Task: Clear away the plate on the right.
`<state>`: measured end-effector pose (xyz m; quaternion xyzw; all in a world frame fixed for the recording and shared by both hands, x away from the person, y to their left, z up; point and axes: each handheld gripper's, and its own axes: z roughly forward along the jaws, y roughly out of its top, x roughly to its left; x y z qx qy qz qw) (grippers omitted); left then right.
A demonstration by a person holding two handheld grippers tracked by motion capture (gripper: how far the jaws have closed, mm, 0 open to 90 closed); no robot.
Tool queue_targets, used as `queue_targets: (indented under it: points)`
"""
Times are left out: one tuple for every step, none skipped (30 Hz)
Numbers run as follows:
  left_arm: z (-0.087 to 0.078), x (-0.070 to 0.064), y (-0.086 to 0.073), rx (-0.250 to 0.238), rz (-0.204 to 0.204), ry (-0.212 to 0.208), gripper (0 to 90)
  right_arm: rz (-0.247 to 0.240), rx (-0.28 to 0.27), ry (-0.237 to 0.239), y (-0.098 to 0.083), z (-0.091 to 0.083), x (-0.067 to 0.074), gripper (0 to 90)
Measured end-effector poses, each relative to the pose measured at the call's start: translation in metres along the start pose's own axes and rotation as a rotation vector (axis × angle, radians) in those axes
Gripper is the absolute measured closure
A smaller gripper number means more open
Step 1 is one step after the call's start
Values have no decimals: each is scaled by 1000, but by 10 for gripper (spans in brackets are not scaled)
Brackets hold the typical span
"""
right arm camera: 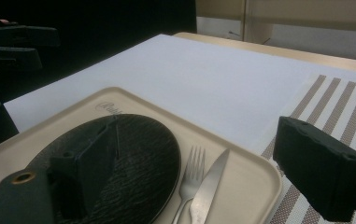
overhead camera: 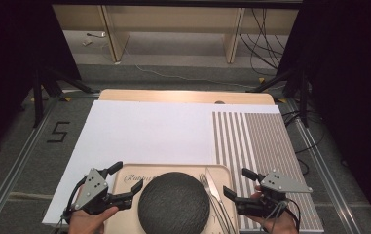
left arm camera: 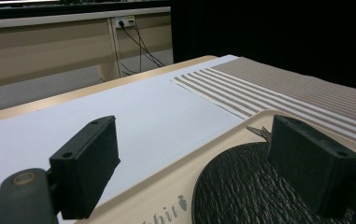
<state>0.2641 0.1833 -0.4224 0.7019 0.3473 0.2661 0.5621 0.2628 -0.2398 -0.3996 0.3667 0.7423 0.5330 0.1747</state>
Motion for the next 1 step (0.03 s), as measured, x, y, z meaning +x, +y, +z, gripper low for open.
queue_targets:
  points:
    - [0,0,0,0,1,0,159,0,0,0,0,0,0,154]
